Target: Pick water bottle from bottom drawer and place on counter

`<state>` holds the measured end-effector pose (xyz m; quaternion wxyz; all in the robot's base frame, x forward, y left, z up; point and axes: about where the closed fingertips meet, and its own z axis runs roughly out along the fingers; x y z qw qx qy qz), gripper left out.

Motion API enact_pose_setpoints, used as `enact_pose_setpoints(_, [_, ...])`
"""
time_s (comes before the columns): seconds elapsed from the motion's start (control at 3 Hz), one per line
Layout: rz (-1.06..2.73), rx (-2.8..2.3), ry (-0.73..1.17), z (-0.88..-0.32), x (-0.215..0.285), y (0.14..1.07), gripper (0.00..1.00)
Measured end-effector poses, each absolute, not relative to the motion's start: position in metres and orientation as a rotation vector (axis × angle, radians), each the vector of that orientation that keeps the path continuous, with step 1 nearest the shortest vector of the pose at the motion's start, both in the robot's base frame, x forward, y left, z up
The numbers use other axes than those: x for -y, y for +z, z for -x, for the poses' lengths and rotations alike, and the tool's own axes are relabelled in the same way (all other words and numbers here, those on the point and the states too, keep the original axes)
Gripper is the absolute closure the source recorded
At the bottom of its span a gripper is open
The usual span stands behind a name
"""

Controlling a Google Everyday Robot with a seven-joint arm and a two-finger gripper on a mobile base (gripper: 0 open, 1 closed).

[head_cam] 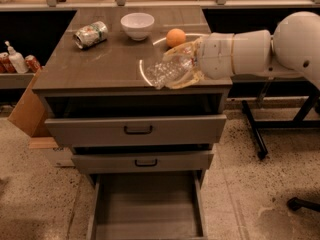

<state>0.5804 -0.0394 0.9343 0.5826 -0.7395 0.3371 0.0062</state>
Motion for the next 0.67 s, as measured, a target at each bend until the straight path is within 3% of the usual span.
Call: enact_pose_setpoints(0.67, [1.711, -0.989, 0.163, -0.638, 0.013, 0.931, 1.0])
